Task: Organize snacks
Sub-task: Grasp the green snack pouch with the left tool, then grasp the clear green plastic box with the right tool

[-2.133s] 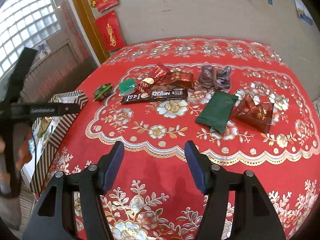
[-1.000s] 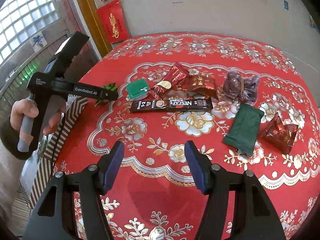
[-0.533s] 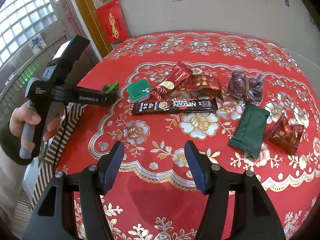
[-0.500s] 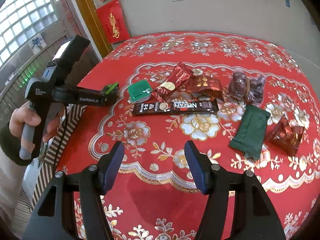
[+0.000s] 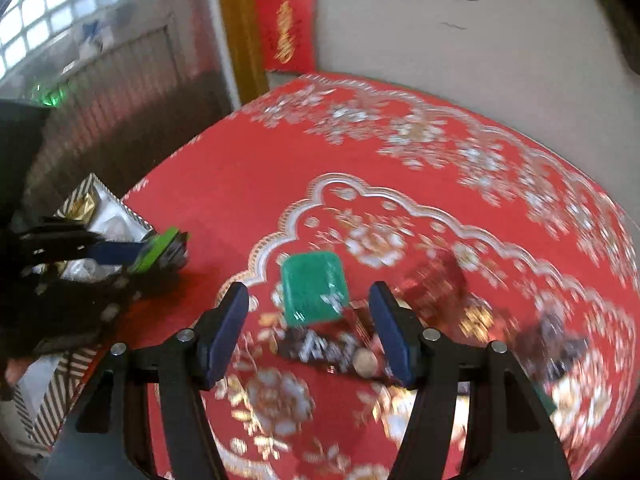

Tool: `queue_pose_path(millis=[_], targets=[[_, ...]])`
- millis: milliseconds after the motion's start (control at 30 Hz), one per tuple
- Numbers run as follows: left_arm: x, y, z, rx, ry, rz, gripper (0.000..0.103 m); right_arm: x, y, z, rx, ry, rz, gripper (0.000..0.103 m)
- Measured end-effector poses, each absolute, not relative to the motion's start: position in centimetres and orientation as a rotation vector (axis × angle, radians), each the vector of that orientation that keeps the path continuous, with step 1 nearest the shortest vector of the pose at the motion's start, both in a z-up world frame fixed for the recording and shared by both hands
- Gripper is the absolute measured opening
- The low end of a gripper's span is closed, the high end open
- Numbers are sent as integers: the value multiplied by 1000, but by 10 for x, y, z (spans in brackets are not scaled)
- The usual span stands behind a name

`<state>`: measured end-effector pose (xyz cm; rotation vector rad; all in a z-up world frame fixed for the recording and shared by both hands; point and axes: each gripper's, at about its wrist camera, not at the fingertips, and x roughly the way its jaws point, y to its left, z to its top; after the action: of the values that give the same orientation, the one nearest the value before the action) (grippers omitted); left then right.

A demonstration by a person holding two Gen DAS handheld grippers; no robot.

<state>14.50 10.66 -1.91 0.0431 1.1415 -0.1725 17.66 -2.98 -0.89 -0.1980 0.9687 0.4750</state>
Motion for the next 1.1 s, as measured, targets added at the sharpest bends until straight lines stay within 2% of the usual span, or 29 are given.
queue_pose_path(millis=[200,367,400,467,800,1100], targets=[[128,108,-10,37,1123,-180,33,193,-15,-32,-321,1024,473,62],[121,103,-12,44,1132,-195,33,201,-26,-43,-266,1083,511,62],[121,102,-13,44,1132,-195,33,201,-26,-44,-268,1087,516,60],[120,100,-14,39,1134,-197,33,198,-23,-46,-296,1087,518,42],[112,100,-13,35,1128,-174,33,181,-31,-43,-221,1025,485,42],[88,84,-12,45,1092,-128,33,127,-45,-20,-140,966,430,42]])
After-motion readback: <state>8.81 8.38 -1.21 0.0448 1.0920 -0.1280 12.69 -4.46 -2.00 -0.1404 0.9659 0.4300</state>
